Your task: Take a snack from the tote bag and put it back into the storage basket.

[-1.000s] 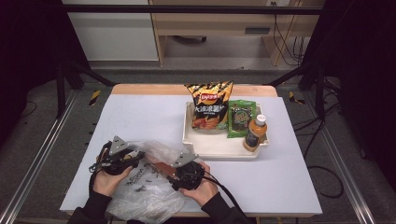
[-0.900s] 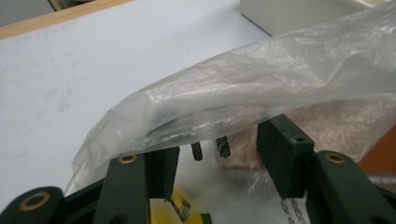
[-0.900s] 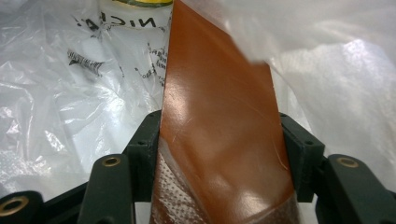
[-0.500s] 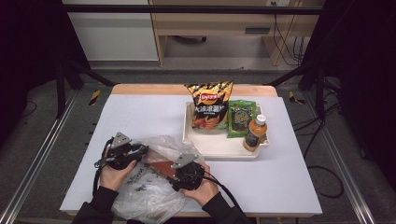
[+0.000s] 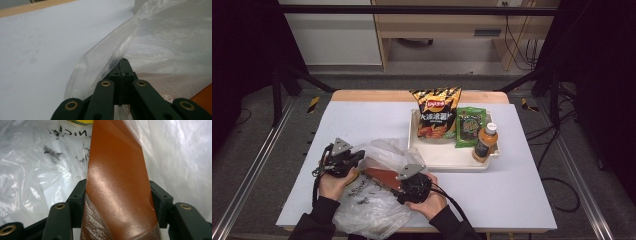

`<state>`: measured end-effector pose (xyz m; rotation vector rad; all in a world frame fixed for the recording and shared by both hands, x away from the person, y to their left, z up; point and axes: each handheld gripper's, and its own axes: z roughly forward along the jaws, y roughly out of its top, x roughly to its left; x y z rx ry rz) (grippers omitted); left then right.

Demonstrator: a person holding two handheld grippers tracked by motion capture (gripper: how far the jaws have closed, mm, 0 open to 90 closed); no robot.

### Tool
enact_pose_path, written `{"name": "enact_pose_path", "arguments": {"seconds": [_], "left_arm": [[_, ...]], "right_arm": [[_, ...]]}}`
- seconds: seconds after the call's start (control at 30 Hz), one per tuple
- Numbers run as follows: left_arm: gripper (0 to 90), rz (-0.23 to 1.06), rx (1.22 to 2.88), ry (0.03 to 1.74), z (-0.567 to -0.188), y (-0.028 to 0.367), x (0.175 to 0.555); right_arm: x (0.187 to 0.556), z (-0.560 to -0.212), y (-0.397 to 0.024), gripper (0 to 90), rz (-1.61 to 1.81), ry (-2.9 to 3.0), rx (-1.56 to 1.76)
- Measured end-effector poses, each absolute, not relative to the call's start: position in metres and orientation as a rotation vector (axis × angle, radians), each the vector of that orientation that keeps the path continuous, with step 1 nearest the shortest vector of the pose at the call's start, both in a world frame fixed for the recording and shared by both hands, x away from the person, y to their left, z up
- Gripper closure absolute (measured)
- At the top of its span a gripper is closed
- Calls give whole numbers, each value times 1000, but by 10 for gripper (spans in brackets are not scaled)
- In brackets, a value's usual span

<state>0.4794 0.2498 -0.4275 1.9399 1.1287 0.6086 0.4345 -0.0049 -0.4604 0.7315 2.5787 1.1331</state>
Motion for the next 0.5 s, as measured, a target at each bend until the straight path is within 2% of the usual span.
{"name": "enact_pose_path", "arguments": {"seconds": [0.2,0.4,0.5], "left_arm": [[900,667,1965,1159,-417,254,494],[900,645,2002,1183,-426,253,505],[877,651,1981,1158,-421,255,500]], "right_arm": [[430,-460,-4,435,1164,2639,596],[431,-463,-2,423,1194,2653,596],[430,-459,-4,378,1257,2630,619]]}}
